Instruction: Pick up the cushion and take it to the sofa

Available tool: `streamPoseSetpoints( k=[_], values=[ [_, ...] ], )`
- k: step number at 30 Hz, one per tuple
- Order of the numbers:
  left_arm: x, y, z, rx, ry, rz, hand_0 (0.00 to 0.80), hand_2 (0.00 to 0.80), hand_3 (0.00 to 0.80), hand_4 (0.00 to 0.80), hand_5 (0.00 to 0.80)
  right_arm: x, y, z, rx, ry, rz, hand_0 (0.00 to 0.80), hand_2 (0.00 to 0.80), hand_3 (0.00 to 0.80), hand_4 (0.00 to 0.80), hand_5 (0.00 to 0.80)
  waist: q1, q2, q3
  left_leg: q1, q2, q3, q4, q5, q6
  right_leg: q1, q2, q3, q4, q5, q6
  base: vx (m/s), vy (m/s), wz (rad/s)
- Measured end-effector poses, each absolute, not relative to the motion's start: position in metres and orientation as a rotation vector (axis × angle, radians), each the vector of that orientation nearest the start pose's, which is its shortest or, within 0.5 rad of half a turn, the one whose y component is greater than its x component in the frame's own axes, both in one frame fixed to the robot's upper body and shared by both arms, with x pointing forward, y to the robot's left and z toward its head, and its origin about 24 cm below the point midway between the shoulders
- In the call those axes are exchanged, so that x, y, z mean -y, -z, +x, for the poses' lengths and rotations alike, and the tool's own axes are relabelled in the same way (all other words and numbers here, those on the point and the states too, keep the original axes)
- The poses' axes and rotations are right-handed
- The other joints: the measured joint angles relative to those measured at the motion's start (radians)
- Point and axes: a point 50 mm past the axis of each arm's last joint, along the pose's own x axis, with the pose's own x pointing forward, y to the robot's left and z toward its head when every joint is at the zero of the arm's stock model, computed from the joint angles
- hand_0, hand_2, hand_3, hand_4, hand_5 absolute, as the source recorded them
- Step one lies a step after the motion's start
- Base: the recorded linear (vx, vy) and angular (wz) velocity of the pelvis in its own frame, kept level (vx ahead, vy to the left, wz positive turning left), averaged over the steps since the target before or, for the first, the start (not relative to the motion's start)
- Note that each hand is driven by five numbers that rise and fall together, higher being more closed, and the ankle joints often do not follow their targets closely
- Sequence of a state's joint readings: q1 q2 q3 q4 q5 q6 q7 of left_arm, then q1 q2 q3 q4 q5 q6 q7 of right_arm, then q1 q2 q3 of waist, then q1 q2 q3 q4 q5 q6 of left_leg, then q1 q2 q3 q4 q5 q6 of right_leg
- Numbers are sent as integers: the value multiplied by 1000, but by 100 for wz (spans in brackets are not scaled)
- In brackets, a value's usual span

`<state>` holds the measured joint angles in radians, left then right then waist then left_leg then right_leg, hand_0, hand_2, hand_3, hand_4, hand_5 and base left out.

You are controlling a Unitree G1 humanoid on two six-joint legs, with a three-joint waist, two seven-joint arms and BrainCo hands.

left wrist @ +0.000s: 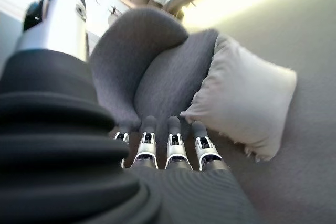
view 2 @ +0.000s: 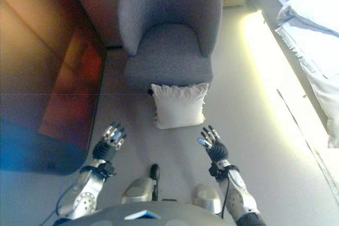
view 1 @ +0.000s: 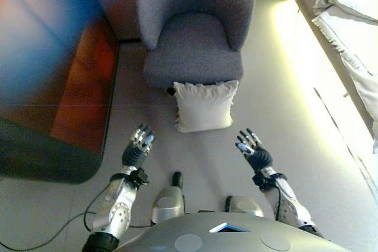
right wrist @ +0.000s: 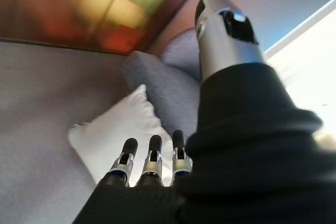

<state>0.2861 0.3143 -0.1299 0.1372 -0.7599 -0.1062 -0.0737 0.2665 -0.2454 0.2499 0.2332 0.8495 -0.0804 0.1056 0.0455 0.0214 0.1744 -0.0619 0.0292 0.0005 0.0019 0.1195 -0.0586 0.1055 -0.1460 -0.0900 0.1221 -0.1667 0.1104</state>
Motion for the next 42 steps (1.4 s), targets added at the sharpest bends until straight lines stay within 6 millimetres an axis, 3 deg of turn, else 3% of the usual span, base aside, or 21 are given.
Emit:
streamPoseSetpoints(
  k=[4, 7, 10, 11, 12, 13, 14, 15, 17, 19, 21, 24, 27, 29, 31, 33, 35, 37, 38, 40, 42],
  values=[
    [-207, 23, 191, -268, -24, -433, 0, 0, 0, 0, 0, 159, 46, 184, -381, -59, 628, 0, 0, 0, 0, 0, 33, -7, 17, 6, -38, 17, 78, -74, 19, 61, -37, -2, -45, 5, 21, 349, 211, 1],
    [-206, 22, 194, -261, -27, -434, 0, 0, 0, 0, 0, 157, 40, 195, -347, -57, 648, 0, 0, 0, 0, 0, 29, -10, 20, 1, -51, 20, 137, -125, 23, 72, -53, -2, -16, -21, 30, 352, 241, -4],
    [-199, 21, 197, -252, -25, -462, 0, 0, 0, 0, 0, 162, 39, 197, -330, -38, 645, 0, 0, 0, 0, 0, 25, 15, 13, -12, -69, 19, 159, -164, 62, -6, -72, -7, 155, -33, 16, 320, 350, -5],
    [-196, 20, 199, -245, -24, -473, 0, 0, 0, 0, 0, 163, 38, 197, -325, -27, 644, 0, 0, 0, 0, 0, 25, 25, 9, -25, -77, 25, 193, -180, 87, -67, -87, -13, 275, -37, 10, 329, 398, -6],
    [-195, 20, 200, -243, -20, -474, 0, 0, 0, 0, 0, 164, 38, 196, -323, -23, 642, 0, 0, 0, 0, 0, 22, 27, 8, -27, -73, 29, 203, -184, 87, -112, -109, -14, 383, -44, 2, 313, 347, 5],
    [-195, 18, 202, -238, -14, -466, 0, 0, 0, 0, 0, 158, 39, 194, -327, -18, 666, 0, 0, 0, 0, 0, 21, 17, 6, -14, -100, 35, 210, -196, 95, -164, -140, -21, 502, -20, -25, 345, 337, 12],
    [-195, 19, 201, -245, -12, -446, 0, 0, 0, 0, 0, 156, 39, 193, -330, -11, 672, 0, 0, 0, 0, 0, 21, 17, 6, 4, -111, 45, 207, -198, 110, -238, -177, -29, 631, 40, -90, 291, 197, 12],
    [-196, 22, 197, -259, -15, -434, 0, 0, 0, 0, 0, 153, 42, 190, -345, -12, 676, 0, 0, 0, 0, 0, 20, 29, -6, 19, -109, 56, 203, -203, 120, -255, -190, -30, 665, 94, -93, 274, 100, 1],
    [-203, 21, 193, -266, -29, -411, 0, 0, 0, 0, 0, 148, 43, 188, -363, -31, 672, 0, 0, 0, 0, 0, 30, 25, -23, 27, -113, 81, 188, -209, 135, -288, -203, -35, 682, 83, -69, 333, 21, -20],
    [-210, 24, 187, -286, -52, -390, 0, 0, 0, 0, 0, 148, 42, 189, -363, -42, 657, 0, 0, 0, 0, 0, 22, 27, -17, 50, -104, 89, 160, -200, 150, -288, -182, -72, 591, 41, -38, 342, -88, -30],
    [-211, 26, 183, -298, -79, -392, 0, 0, 0, 0, 0, 149, 44, 188, -378, -50, 647, 0, 0, 0, 0, 0, 18, 23, -11, 87, -94, 116, 124, -198, 148, -291, -146, -87, 391, 26, 0, 381, -160, -47],
    [-209, 29, 183, -307, -84, -392, 0, 0, 0, 0, 0, 149, 44, 187, -379, -55, 652, 0, 0, 0, 0, 0, -18, -14, -1, 112, -100, 114, 92, -199, 133, -314, -96, -78, 85, 95, 85, 403, -103, -9],
    [-204, 37, 181, -345, -70, -391, 0, 0, 0, 0, 0, 152, 45, 187, -382, -48, 661, 0, 0, 0, 0, 0, -63, -54, 4, 140, -106, 77, 78, -213, 116, -328, -61, -70, -121, 190, 105, 433, -96, 35],
    [-201, 40, 178, -364, -59, -392, 0, 0, 0, 0, 0, 156, 48, 187, -390, -26, 665, 0, 0, 0, 0, 0, -59, -63, 3, 159, -112, 51, 74, -231, 93, -335, -71, -85, -135, 194, 100, 426, -133, 41],
    [-199, 43, 174, -373, -61, -402, 0, 0, 0, 0, 0, 159, 52, 186, -400, -16, 657, 0, 0, 0, 0, 0, -57, -47, 12, 199, -83, 17, 63, -253, 58, -319, -57, -116, -88, 245, 76, 407, -141, 39],
    [-199, 41, 172, -367, -58, -407, 0, 0, 0, 0, 0, 161, 50, 188, -393, -22, 653, 0, 0, 0, 0, 0, -55, -20, 21, 227, -50, 6, 60, -265, 39, -320, -26, -132, -41, 248, 71, 472, -185, 21],
    [-200, 35, 172, -339, -57, -412, 0, 0, 0, 0, 0, 162, 48, 192, -387, -44, 642, 0, 0, 0, 0, 0, -57, -8, 24, 265, -1, -1, 63, -302, 5, -323, 4, -134, 64, 250, 40, 430, -184, 12],
    [-198, 31, 173, -320, -49, -417, 0, 0, 0, 0, 0, 167, 46, 192, -391, -47, 620, 0, 0, 0, 0, 0, -58, -4, 20, 282, 38, -6, 78, -340, 1, -336, 23, -138, 156, 195, -29, 424, -247, 11],
    [-200, 30, 172, -316, -54, -420, 0, 0, 0, 0, 0, 168, 47, 191, -402, -50, 612, 0, 0, 0, 0, 0, -60, -2, 7, 282, 55, -11, 86, -352, -16, -347, 34, -140, 201, 169, -53, 343, -268, 9],
    [-204, 28, 171, -310, -68, -426, 0, 0, 0, 0, 0, 171, 44, 190, -400, -57, 600, 0, 0, 0, 0, 0, -57, -9, -4, 276, 67, -7, 135, -361, -23, -355, 47, -142, 243, 122, -116, 318, -250, 9],
    [-208, 28, 169, -311, -77, -425, 0, 0, 0, 0, 0, 175, 43, 190, -395, -56, 586, 0, 0, 0, 0, 0, -55, -18, -18, 213, 69, -2, 287, -343, -41, -325, 54, -151, 221, 106, -140, 251, -192, 8]
  ],
)
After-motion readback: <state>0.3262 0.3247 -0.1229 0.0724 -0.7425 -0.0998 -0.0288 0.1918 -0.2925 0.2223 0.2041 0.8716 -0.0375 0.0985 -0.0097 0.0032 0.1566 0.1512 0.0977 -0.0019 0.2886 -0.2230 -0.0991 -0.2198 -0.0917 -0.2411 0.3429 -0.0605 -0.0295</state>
